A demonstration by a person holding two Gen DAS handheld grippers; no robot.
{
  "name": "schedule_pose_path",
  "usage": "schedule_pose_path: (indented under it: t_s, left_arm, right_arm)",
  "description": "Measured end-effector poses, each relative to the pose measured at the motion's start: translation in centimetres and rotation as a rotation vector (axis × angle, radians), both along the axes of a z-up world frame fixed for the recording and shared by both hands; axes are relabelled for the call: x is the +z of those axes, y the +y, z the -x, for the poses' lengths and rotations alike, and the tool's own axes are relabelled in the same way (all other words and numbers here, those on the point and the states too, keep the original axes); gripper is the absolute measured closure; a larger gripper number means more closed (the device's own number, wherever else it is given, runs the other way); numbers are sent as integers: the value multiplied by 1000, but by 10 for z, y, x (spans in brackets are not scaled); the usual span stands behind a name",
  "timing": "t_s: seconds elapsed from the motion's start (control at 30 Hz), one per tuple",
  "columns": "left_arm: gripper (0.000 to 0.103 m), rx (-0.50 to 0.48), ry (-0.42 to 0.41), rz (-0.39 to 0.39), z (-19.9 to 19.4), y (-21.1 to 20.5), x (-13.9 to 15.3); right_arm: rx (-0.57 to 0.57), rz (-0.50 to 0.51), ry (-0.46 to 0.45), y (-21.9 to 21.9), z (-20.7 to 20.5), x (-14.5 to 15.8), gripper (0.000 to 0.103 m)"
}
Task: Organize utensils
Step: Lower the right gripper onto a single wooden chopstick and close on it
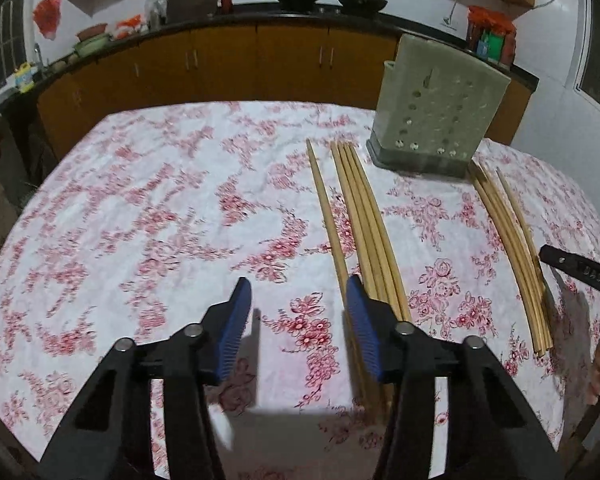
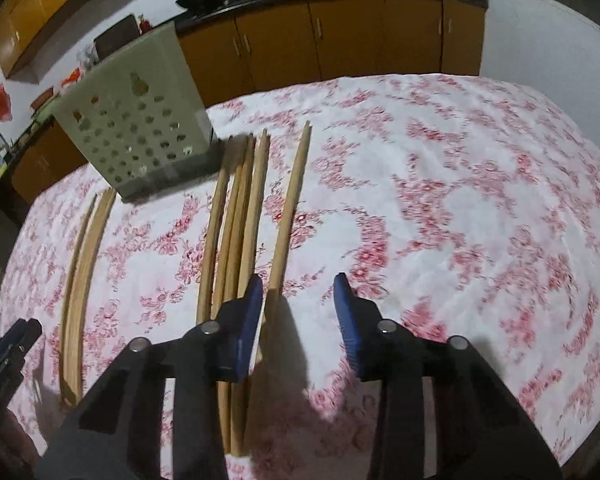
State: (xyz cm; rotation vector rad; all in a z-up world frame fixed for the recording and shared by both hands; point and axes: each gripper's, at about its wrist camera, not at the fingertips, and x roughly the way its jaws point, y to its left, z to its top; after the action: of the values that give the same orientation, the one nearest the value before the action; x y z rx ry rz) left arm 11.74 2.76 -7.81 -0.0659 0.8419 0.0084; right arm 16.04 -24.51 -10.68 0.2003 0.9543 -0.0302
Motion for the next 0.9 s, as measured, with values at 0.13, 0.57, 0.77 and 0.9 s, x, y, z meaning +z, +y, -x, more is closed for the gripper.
schedule_pose_path:
  t_s: [0.13, 0.57, 0.77, 0.9]
  left_arm:
    - [65, -18, 30, 27, -8, -1, -5]
    - [81, -82, 63, 29, -15, -13, -9]
    - [92, -98, 64, 1, -14, -15, -9]
    - [95, -97, 89, -3, -20, -14, -14]
  right_arm:
    - [2, 54, -3, 4, -2, -2, 87]
    - [-7, 38, -10, -3, -4, -3, 93]
    - [-5, 30, -12, -4, 1, -4, 92]
    - [-3, 35, -15, -3, 1, -4, 92]
